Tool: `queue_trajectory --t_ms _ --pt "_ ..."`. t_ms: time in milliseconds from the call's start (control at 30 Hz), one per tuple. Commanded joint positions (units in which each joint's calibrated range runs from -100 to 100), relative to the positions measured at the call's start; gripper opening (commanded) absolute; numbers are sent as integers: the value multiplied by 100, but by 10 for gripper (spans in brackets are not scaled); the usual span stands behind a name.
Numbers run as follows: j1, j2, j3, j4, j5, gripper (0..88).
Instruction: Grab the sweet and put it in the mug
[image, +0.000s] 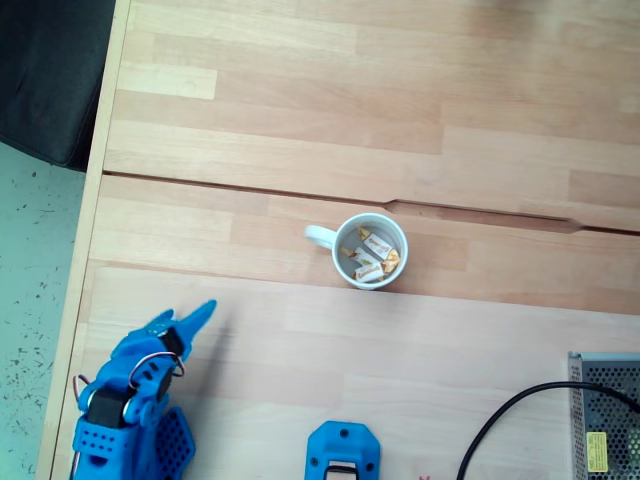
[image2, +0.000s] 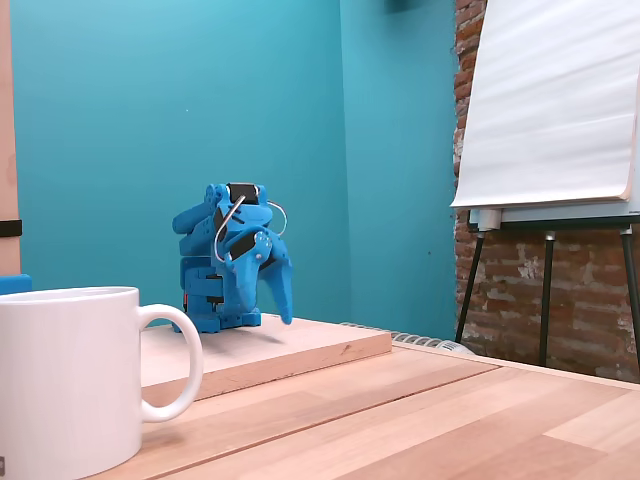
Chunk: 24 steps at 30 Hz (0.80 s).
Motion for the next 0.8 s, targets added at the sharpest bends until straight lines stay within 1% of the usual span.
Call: queue_trajectory --t_ms 0,167,767 --pt "-214 -115 90 -25 15 324" --pt "-330 -98 90 -25 44 329" --pt "-330 -98 90 -25 59 332"
